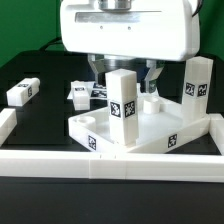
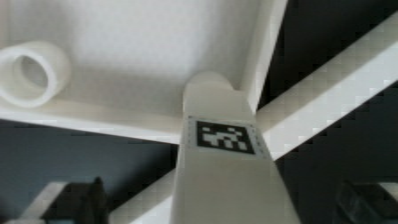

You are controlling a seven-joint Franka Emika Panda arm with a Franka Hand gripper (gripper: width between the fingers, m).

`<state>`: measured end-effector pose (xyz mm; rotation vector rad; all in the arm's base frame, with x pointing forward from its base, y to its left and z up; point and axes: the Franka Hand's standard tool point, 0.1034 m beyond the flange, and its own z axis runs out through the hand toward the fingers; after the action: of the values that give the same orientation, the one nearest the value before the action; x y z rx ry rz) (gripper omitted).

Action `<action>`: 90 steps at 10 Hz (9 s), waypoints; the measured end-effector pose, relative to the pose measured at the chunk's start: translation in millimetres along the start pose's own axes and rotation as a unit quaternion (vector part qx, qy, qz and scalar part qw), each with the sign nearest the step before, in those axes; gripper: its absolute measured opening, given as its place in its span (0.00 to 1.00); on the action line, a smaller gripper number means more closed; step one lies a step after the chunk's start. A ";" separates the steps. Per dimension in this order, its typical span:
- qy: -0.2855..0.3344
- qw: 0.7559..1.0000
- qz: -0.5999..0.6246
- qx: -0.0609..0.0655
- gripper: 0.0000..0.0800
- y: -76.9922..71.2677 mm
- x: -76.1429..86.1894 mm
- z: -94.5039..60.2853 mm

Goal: Assemble desk

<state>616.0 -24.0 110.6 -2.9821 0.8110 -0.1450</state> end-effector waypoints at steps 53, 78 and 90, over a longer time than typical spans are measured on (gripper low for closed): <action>-0.005 0.942 -0.335 -0.004 0.81 -20.9 -7.5 3.2; 0.000 1.000 -0.003 -0.006 0.36 -18.0 -5.3 5.1; -0.003 1.000 0.015 0.011 0.81 -23.6 -4.7 3.0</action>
Offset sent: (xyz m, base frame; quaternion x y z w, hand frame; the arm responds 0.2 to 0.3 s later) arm 0.0015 0.0093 -0.0038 0.0097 -0.0068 -0.2366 0.9715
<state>624.2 -1.2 108.9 -2.9475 0.8482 -0.1421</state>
